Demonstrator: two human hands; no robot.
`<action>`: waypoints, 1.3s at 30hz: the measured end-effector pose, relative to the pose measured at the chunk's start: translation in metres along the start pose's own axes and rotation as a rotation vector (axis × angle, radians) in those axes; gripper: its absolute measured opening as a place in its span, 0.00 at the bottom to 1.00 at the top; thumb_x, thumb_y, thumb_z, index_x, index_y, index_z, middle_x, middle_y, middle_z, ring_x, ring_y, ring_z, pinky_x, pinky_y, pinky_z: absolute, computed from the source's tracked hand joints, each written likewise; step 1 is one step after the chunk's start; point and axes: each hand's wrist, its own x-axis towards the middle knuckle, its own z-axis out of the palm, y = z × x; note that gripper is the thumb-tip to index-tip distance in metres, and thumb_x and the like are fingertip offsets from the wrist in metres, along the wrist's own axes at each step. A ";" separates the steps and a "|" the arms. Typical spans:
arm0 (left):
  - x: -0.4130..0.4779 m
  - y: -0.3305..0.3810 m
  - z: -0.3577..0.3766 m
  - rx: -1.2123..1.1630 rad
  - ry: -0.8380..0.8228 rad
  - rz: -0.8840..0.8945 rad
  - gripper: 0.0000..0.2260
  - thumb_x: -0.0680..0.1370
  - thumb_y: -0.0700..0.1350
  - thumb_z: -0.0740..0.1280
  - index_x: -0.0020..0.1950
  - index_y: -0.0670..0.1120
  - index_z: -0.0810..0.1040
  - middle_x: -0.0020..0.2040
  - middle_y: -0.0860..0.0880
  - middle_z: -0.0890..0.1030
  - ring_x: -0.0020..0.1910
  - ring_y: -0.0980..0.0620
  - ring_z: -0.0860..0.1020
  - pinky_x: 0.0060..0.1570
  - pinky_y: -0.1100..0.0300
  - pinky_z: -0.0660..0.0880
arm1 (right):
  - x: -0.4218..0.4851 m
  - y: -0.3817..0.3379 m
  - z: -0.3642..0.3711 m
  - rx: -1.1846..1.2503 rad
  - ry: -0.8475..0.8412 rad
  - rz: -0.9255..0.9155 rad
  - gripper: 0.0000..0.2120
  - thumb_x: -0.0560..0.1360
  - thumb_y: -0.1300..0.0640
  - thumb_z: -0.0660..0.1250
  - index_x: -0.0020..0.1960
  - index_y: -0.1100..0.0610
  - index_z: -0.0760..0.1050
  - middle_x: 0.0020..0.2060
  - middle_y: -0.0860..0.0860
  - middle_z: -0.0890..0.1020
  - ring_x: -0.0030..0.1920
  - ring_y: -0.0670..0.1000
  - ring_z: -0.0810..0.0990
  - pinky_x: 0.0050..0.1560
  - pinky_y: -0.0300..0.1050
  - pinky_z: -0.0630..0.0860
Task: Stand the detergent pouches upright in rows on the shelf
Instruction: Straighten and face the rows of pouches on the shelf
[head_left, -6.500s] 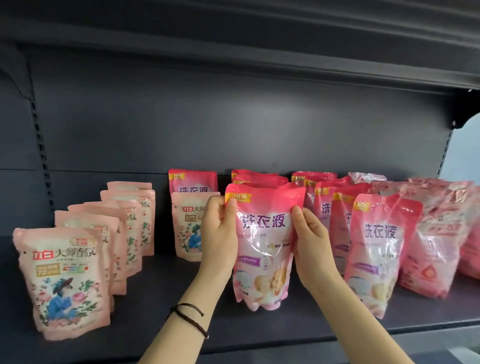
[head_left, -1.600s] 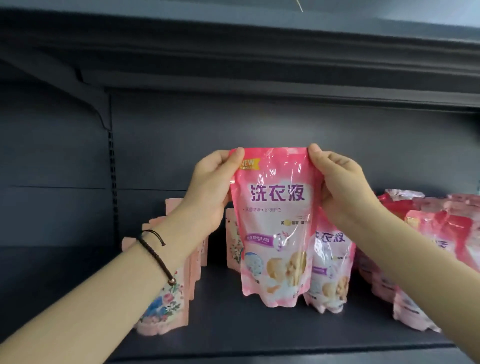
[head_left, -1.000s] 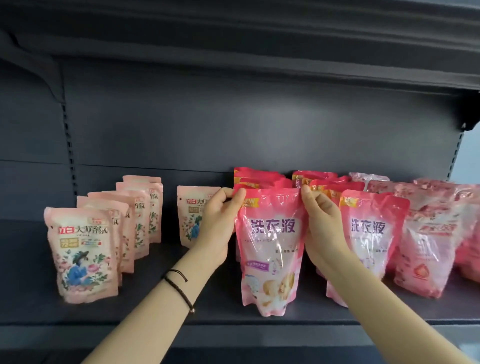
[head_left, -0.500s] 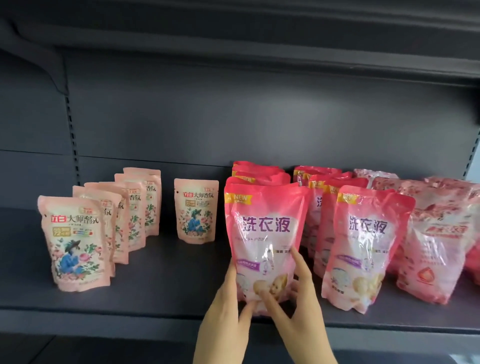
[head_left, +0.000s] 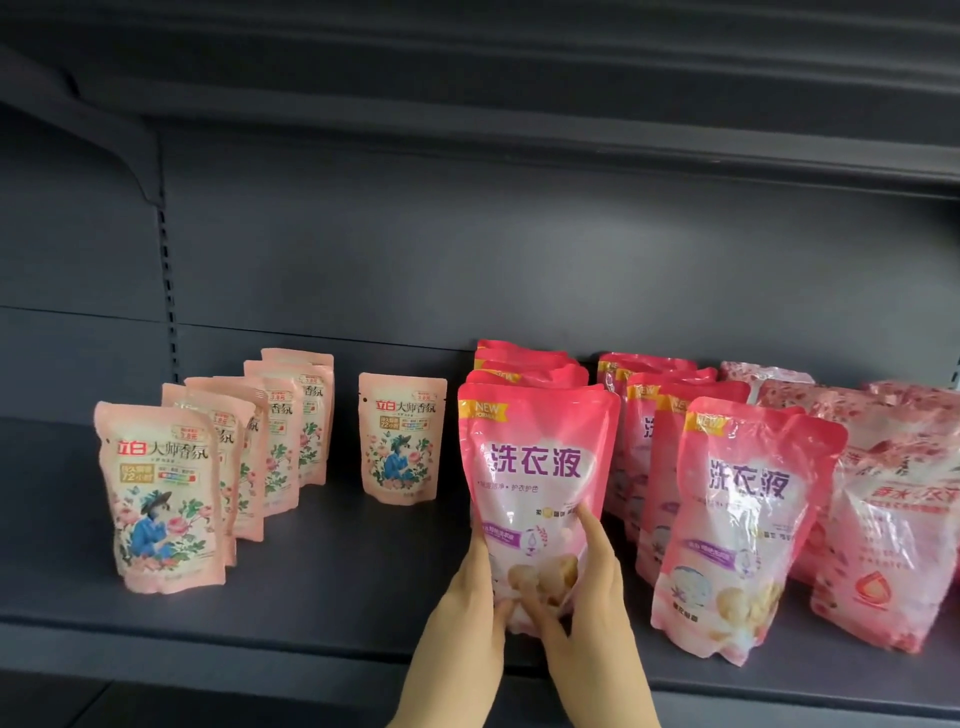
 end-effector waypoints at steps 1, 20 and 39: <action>0.002 0.000 -0.002 0.060 -0.014 -0.017 0.36 0.82 0.50 0.59 0.72 0.57 0.30 0.75 0.51 0.64 0.68 0.57 0.70 0.62 0.70 0.64 | 0.000 0.000 -0.002 -0.013 -0.019 0.021 0.37 0.71 0.57 0.73 0.69 0.41 0.53 0.62 0.51 0.70 0.55 0.45 0.75 0.45 0.21 0.69; -0.020 -0.051 -0.165 0.834 -0.069 0.457 0.17 0.79 0.59 0.54 0.59 0.51 0.74 0.49 0.53 0.79 0.50 0.53 0.74 0.47 0.56 0.70 | 0.024 -0.090 -0.021 -1.065 -0.445 -0.199 0.17 0.76 0.35 0.53 0.55 0.45 0.70 0.46 0.45 0.80 0.47 0.50 0.82 0.39 0.43 0.70; -0.031 -0.125 -0.361 1.216 -0.078 0.668 0.16 0.77 0.60 0.57 0.52 0.52 0.78 0.37 0.54 0.78 0.38 0.52 0.75 0.35 0.58 0.65 | 0.055 -0.233 0.108 -1.110 -0.527 -0.616 0.18 0.78 0.40 0.56 0.59 0.50 0.70 0.51 0.50 0.80 0.48 0.55 0.80 0.39 0.44 0.67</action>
